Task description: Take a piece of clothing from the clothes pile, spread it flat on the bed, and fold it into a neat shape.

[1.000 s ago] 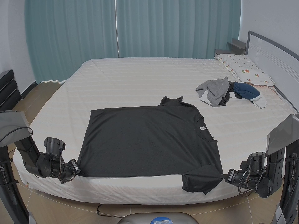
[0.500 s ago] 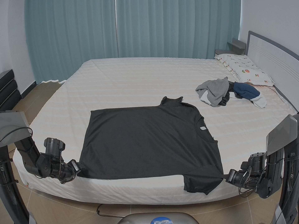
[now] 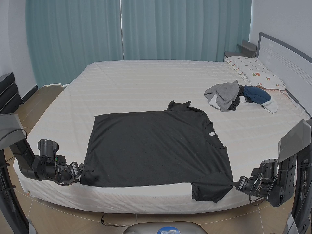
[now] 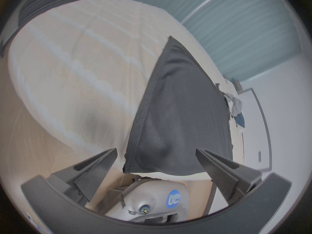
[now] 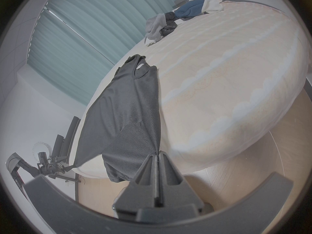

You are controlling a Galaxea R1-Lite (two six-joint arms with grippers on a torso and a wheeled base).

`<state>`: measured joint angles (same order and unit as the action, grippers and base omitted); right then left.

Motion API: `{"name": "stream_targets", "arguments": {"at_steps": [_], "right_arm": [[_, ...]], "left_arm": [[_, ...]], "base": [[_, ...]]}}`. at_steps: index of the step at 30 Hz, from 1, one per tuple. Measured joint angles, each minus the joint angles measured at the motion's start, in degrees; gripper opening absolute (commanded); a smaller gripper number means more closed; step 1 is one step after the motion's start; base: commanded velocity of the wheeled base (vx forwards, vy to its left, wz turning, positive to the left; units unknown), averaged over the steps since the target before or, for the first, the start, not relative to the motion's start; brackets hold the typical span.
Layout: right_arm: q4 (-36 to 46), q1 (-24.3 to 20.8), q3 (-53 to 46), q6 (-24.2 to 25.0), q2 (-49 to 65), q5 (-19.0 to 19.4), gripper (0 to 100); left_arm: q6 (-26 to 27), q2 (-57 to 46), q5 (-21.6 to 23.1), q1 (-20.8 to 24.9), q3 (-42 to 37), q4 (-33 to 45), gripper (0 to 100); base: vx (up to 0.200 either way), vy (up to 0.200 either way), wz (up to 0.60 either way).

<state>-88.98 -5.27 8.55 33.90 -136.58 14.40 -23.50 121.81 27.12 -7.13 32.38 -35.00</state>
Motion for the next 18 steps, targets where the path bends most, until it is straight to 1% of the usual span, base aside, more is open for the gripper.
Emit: {"name": "stream_targets", "arguments": {"at_steps": [3, 8, 13, 18], "right_arm": [[0.0, 0.06, 0.05, 0.01, 0.04, 0.02, 0], [0.02, 0.06, 0.13, 0.01, 0.11, 0.0, 0], [0.0, -0.05, 0.13, 0.01, 0.37, 0.0, 0], [0.0, -0.07, 0.13, 0.01, 0.78, 0.02, 0]], "left_arm": [[3.8, 0.13, 1.12, -0.24, 0.61, 2.0, 100], [4.71, 0.6, 1.26, 0.52, 2.6, 4.75, 100], [4.84, 1.16, 1.08, 1.51, 4.24, 5.17, 100], [4.97, 1.79, -0.83, 2.76, 4.91, 5.3, 100]], "base": [[0.0, 0.0, 0.0], [0.0, 0.0, 0.0], [0.0, 0.0, 0.0], [0.0, 0.0, 0.0]]}}
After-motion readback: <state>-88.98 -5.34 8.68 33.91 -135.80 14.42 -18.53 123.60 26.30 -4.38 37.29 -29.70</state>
